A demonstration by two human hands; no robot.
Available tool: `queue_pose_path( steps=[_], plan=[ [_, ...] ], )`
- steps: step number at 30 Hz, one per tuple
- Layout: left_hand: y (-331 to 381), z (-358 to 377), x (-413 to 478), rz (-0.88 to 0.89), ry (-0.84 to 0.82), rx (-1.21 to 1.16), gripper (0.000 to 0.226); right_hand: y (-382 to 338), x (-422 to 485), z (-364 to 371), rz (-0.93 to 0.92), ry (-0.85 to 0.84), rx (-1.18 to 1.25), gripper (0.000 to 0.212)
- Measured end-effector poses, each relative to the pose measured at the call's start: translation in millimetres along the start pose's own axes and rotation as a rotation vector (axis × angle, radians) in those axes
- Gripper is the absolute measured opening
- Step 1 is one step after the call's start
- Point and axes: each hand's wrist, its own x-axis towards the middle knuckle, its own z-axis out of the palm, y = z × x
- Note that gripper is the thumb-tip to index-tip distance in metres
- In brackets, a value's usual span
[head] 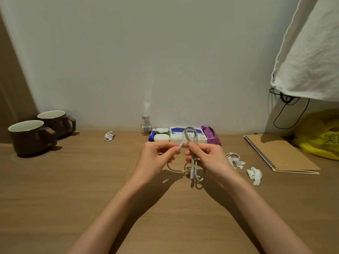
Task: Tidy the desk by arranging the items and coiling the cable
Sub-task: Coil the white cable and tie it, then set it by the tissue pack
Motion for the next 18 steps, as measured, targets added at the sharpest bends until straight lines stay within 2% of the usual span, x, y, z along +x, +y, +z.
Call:
queue_pose_path(
  steps=[5,18],
  plan=[
    [1.9,5.3,-5.3,0.060,-0.068,0.134,0.015,0.0,0.4,1.6,0.026,-0.008,-0.030,0.020],
    [3.2,9.7,-8.8,0.057,-0.010,0.221,0.016,2.0,2.7,-1.3,0.020,-0.060,-0.131,0.020]
  ],
)
